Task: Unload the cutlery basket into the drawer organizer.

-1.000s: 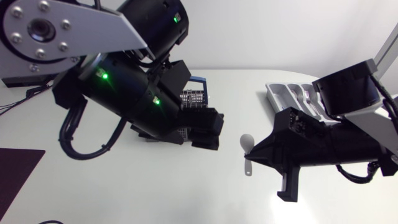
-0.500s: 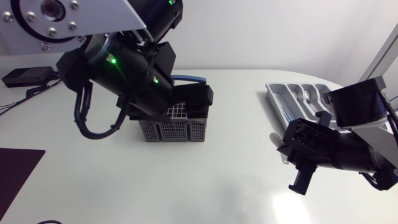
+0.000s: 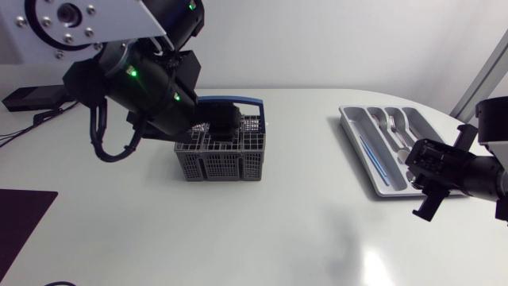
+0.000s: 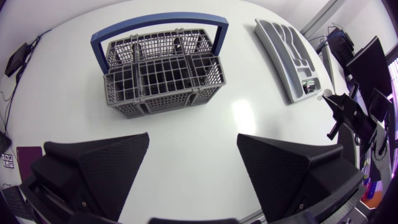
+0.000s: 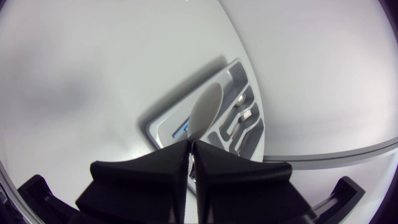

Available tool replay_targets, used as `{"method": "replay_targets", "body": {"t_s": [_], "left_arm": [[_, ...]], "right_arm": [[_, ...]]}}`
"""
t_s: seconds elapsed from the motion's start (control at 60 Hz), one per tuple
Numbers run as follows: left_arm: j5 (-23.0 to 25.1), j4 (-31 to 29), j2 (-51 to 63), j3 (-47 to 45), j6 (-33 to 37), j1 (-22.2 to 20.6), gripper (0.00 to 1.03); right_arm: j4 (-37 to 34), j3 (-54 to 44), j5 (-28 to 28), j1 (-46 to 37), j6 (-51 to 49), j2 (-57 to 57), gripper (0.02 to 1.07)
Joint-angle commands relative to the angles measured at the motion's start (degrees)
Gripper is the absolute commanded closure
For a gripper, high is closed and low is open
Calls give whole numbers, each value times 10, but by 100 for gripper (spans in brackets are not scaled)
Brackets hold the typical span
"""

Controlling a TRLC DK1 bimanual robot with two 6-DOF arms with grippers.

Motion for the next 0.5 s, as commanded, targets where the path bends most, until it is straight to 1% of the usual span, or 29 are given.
{"method": "replay_targets", "body": {"t_s": [0.0, 0.067, 0.2, 0.35, 0.4, 0.483], "left_arm": [[-4, 7, -16, -23, 24, 5, 4], [-5, 16, -24, -37, 36, 14, 4], [-5, 18, -28, -47, 47, 26, 4], [-5, 18, -32, -55, 57, 39, 4], [-4, 19, -34, -59, 60, 42, 4], [-5, 22, -40, -67, 64, 44, 4]], "right_arm": [[26, -11, -4, -40, -57, 31, 101], [56, -9, -18, -86, -91, 67, 101], [118, -9, -30, -136, -133, 123, 101], [167, 15, -51, -191, -176, 200, 101], [172, 26, -57, -205, -187, 225, 101], [209, 38, -56, -224, -214, 268, 101]]}}
